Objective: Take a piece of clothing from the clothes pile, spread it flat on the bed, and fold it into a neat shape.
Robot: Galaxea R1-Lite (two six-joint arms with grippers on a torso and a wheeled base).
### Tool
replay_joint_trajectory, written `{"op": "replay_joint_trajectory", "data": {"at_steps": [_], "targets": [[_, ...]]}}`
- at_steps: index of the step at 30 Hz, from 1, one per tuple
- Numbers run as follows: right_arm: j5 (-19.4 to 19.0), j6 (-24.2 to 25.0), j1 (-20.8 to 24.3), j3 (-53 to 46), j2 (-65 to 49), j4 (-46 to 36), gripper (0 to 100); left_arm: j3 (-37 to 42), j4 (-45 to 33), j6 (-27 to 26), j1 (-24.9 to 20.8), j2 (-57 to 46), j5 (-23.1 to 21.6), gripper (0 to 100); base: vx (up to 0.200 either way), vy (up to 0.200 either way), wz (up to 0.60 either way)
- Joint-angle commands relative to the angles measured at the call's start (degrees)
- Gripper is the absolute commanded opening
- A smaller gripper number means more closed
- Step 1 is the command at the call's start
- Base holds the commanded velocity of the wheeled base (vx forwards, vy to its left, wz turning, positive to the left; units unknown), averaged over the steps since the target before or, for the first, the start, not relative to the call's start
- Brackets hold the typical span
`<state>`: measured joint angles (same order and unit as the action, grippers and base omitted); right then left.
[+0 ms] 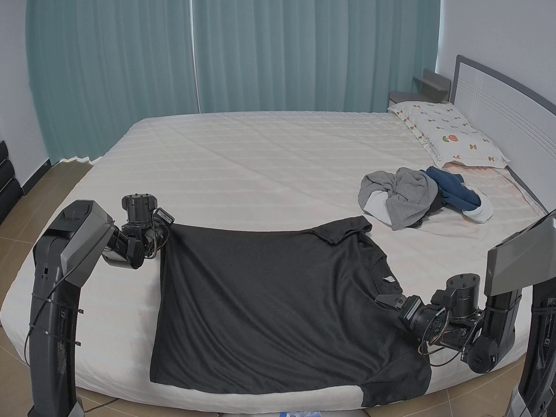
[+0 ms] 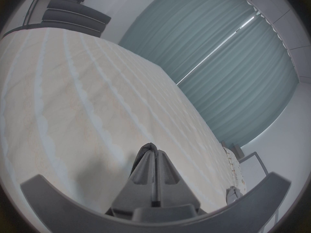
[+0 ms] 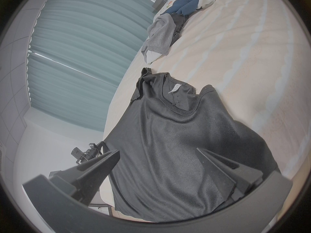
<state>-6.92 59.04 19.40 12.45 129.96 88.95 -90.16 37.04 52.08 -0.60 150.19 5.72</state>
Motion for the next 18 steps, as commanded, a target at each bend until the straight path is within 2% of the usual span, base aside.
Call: {"op": "replay_joint_trajectory", "data": {"at_steps": [1, 11, 12, 18], "targets": [[-0.02, 0.02, 0.03, 0.03, 0.11, 0.87, 100, -2.83, 0.49, 0.04, -0.02, 2.21, 1.75, 0, 0.0, 0.0, 0.0], [0.16, 0.11, -0.24, 0.03, -0.06, 0.96, 100, -3.88, -0.12, -0.05, -0.11, 3.18, 2.37, 0, 0.0, 0.0, 0.0], [0.16, 0.11, -0.32, 0.12, 0.03, 0.96, 100, -3.88, -0.3, -0.05, -0.11, 3.09, 2.28, 100, 0.0, 0.0, 0.0], [0.33, 0.02, -0.76, 0.47, -0.24, 0.96, 100, -3.0, -0.38, 0.3, -0.37, 2.65, 2.19, 100, 0.0, 0.0, 0.0]]}}
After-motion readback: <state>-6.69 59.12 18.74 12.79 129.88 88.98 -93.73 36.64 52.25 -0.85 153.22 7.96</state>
